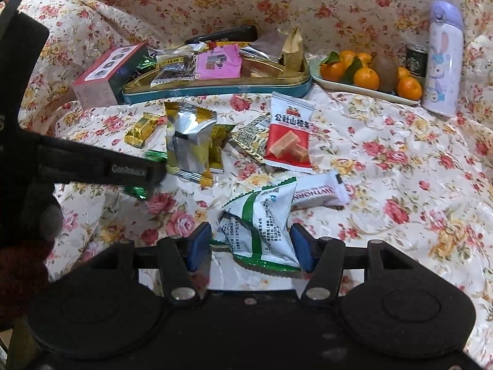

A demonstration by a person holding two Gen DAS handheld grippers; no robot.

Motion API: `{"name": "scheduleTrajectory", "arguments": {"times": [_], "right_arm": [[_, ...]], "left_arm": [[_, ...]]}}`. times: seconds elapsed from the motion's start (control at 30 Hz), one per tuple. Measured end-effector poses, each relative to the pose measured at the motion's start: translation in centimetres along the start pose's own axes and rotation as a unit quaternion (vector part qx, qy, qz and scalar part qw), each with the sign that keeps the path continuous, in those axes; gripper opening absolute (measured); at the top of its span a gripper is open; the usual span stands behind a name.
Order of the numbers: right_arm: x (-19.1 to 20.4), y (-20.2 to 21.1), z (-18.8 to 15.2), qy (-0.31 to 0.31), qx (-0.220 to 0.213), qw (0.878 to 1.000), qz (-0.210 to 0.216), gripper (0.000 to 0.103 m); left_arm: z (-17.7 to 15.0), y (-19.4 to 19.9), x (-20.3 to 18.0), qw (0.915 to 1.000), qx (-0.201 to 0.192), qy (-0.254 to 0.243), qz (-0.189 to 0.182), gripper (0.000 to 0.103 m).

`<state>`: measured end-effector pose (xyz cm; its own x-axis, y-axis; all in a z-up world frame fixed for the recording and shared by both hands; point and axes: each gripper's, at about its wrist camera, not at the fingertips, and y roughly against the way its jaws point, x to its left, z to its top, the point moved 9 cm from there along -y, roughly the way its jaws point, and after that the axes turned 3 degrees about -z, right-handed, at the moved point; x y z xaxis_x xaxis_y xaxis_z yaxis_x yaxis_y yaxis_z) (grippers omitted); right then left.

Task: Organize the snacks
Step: 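Grasp the green candy with the left tool while the right tool grasps the green-white packet, then carry both snacks over the gold tray and open both tools to release them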

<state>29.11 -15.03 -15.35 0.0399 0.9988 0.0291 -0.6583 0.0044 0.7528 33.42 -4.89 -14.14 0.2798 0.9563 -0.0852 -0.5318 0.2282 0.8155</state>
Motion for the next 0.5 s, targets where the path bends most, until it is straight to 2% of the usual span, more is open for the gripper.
{"name": "scheduleTrajectory", "arguments": {"times": [0.2, 0.5], "right_arm": [[-1.3, 1.7, -0.6, -0.021, -0.007, 1.000, -0.001, 0.059], [-3.0, 5.8, -1.2, -0.051, -0.033, 0.998, -0.003, 0.059]], "left_arm": [[-1.2, 1.6, -0.4, 0.9998, 0.010, 0.015, -0.007, 0.024], [-2.5, 7.0, -1.4, 0.9997, -0.004, 0.025, -0.007, 0.024]]}}
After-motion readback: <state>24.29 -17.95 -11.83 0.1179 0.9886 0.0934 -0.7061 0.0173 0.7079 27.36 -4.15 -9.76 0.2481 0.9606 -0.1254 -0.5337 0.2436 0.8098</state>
